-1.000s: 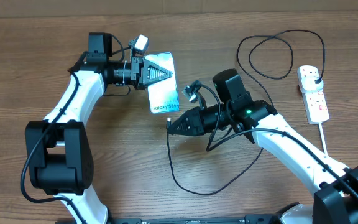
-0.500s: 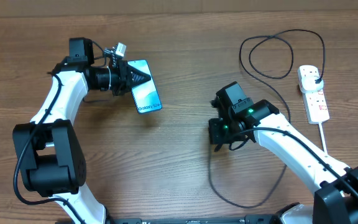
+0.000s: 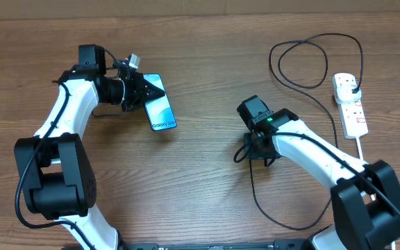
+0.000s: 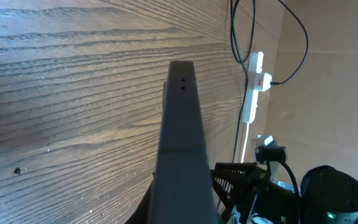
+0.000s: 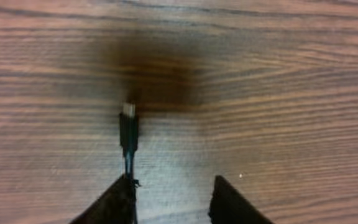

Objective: Plug charger to phone and switch on socket
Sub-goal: 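Open the right gripper and withdraw it from the phone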

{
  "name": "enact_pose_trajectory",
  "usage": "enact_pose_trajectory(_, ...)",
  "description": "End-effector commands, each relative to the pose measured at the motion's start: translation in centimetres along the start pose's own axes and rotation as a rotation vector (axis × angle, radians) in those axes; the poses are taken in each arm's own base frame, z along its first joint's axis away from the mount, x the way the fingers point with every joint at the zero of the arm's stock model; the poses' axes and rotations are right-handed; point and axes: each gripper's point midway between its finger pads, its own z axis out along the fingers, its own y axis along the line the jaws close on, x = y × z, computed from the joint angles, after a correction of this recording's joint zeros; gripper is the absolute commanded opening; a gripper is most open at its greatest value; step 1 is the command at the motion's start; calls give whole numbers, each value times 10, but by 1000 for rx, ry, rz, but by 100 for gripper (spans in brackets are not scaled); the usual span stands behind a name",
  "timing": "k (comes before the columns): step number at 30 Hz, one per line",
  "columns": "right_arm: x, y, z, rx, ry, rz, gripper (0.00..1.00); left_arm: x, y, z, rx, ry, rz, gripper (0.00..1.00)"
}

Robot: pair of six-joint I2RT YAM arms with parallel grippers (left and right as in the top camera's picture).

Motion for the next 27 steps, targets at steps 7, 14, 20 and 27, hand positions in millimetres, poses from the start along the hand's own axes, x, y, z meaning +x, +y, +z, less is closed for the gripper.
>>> enact_pose_trajectory(7, -5, 19, 8, -87, 10, 91, 44, -4, -13, -4, 16, -12, 60, 4)
enact_pose_trajectory(14, 10, 18, 25, -97, 33, 89, 25, -3, -13, -4, 13, -12, 57, 4)
enact_pose_trajectory(20, 9, 21, 40, -110, 9, 91, 15, -4, -13, -4, 13, -13, 59, 4)
enact_pose_trajectory(27, 24, 18, 52, -74, 73, 55, 15, -4, -13, -4, 14, -13, 58, 4)
